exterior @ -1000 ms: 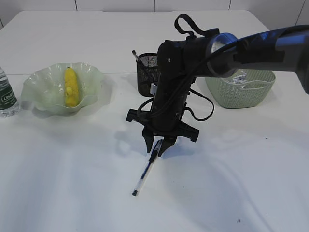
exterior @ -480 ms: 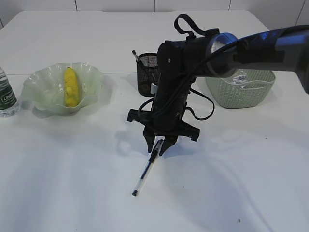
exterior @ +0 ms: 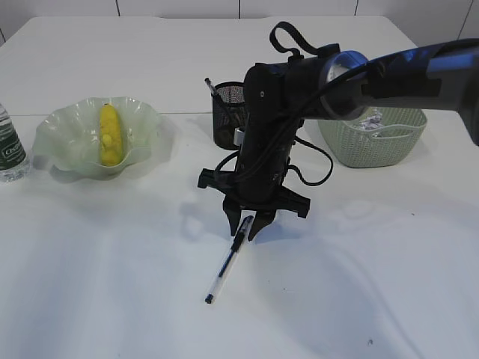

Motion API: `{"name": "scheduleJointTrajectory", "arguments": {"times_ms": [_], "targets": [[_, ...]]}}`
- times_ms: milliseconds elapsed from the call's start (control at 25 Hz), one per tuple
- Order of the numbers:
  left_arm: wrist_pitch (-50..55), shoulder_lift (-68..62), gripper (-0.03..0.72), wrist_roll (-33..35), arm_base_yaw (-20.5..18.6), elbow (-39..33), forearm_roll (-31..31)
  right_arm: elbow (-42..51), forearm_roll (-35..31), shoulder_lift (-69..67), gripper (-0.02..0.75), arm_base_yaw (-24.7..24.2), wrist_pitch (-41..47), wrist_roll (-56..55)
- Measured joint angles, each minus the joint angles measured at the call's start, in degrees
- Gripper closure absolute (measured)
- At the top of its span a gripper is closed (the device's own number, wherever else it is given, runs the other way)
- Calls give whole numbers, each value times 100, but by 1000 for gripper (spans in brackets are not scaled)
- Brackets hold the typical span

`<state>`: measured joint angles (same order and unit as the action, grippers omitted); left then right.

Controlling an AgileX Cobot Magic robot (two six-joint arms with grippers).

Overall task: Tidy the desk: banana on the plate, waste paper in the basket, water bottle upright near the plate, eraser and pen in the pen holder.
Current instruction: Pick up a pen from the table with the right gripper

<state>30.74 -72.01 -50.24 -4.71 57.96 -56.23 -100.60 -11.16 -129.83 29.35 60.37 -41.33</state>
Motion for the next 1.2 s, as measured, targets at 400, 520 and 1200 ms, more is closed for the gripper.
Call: {"name": "scheduleJointTrajectory", "arguments": {"times_ms": [400,520,1200], "targets": [[0,0,447,0,0,0,0,0,13,-58,535,0,0,-13],[0,0,447,0,0,0,0,0,2,-122,535,0,0,-13],[0,0,447,0,0,0,0,0,-17,-126,535,0,-155,-13]]}}
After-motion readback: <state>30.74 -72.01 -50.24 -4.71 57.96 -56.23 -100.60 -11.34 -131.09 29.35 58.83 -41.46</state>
